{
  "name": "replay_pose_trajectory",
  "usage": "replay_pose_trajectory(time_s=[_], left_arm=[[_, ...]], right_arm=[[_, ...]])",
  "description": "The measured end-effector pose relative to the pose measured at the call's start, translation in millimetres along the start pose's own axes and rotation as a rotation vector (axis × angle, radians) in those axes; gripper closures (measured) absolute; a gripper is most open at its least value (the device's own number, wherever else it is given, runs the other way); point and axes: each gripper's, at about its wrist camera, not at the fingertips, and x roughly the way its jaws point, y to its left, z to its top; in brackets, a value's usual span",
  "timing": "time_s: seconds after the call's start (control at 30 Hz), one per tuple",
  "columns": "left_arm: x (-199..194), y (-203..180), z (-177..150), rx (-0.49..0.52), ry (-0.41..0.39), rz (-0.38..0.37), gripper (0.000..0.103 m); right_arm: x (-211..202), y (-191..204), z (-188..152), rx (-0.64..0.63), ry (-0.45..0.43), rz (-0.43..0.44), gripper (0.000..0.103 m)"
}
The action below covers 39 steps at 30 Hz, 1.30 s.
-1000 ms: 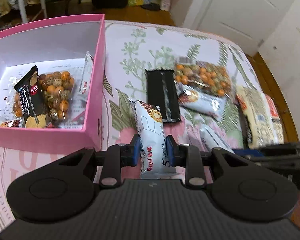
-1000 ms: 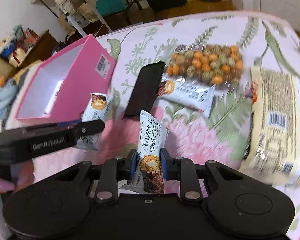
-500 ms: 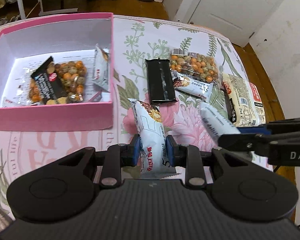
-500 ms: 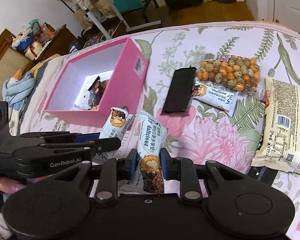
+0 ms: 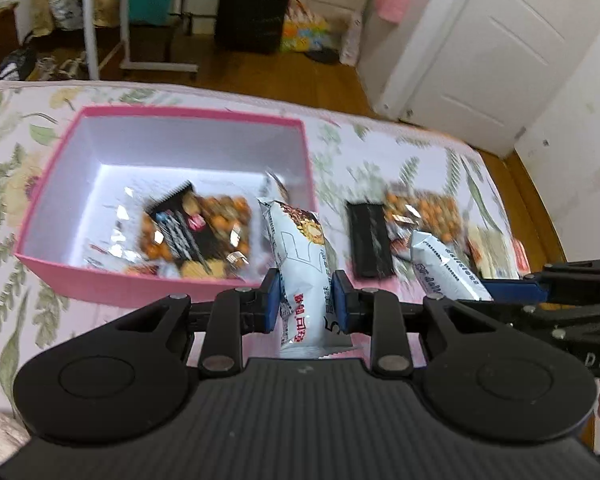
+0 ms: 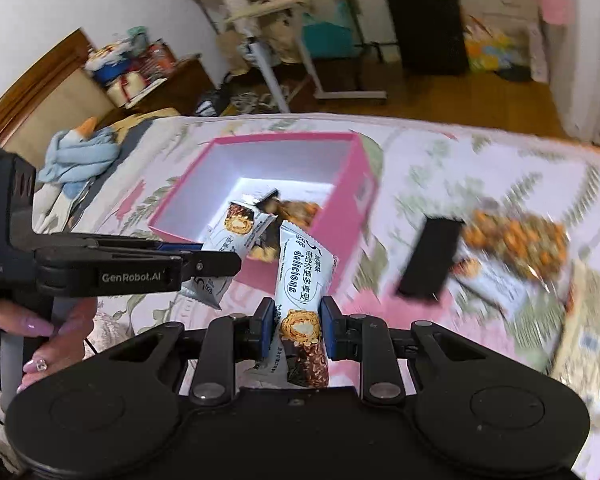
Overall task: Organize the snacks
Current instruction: 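Carry both white wafer bars in both tools over the pink box, then open both tools to drop the wafer bars into the box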
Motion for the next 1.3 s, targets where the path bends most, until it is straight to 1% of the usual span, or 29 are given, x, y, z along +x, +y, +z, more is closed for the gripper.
replay_pose_trajectory(time_s=[0.17,0.27,0.4,0.53,0.6,0.67,0.73,0.77,0.8,0.83,0.87,0.9,1.0,1.1,1.13,1.2,1.23,1.27,1.3], left_arm=[[8.1,23.5,18.6,-0.039,-0.034,0.068,0.077],[20.1,36.4,25.4,-0.065,-0.043,0.116,0.077],[42.2,55.3,29.9,-0.104,-0.035,0.167,0.077],[59.6,68.9,27.3,-0.128,-0.016,0.139,0.076],[65.2,71.2,24.6,-0.124,-0.011,0.150,0.076],[71.0,74.0,22.8,-0.120,-0.004,0.159,0.076],[75.0,77.3,20.9,-0.136,0.001,0.143,0.075],[76.2,78.4,20.5,-0.149,0.003,0.134,0.073],[76.2,79.5,20.1,-0.160,0.000,0.127,0.072],[75.7,79.6,20.5,-0.167,-0.002,0.125,0.067],[74.2,78.0,20.8,-0.171,-0.004,0.124,0.061],[71.2,76.3,20.4,-0.171,-0.006,0.122,0.055],[56.0,66.6,17.0,-0.146,-0.025,0.113,0.054],[37.3,52.3,14.5,-0.108,-0.041,0.092,0.053],[31.1,46.8,14.8,-0.093,-0.046,0.083,0.052],[19.3,33.0,15.1,-0.058,-0.060,0.068,0.049],[14.3,25.8,16.3,-0.041,-0.063,0.062,0.047],[10.7,18.9,17.1,-0.027,-0.062,0.055,0.045],[7.8,12.5,17.5,-0.018,-0.063,0.043,0.043]], right_arm=[[27.0,15.4,24.4,-0.096,-0.045,0.018,0.075],[52.4,25.6,37.1,-0.176,-0.063,-0.017,0.075],[86.5,37.0,47.6,-0.248,-0.055,-0.071,0.075],[115.0,42.0,51.4,-0.297,-0.037,-0.106,0.075],[127.6,42.9,51.5,-0.314,-0.017,-0.112,0.075],[135.9,39.7,53.0,-0.307,0.009,-0.082,0.075],[138.5,36.7,51.8,-0.307,-0.003,-0.062,0.073],[139.5,35.5,51.1,-0.311,-0.015,-0.055,0.072],[140.6,34.8,50.0,-0.314,-0.019,-0.047,0.062],[143.6,35.2,50.1,-0.318,-0.003,-0.048,0.058],[143.4,35.7,49.0,-0.319,0.013,-0.061,0.056],[137.8,35.9,46.3,-0.315,0.009,-0.068,0.056],[112.0,33.7,40.4,-0.287,-0.035,-0.053,0.053],[71.5,25.5,34.6,-0.245,-0.102,-0.058,0.050],[60.6,23.7,34.6,-0.252,-0.112,-0.081,0.049],[36.8,20.2,38.6,-0.297,-0.123,-0.169,0.047],[26.2,16.8,40.7,-0.309,-0.130,-0.203,0.047],[14.5,11.0,43.0,-0.304,-0.133,-0.228,0.045],[5.1,4.2,44.4,-0.289,-0.130,-0.236,0.040]])
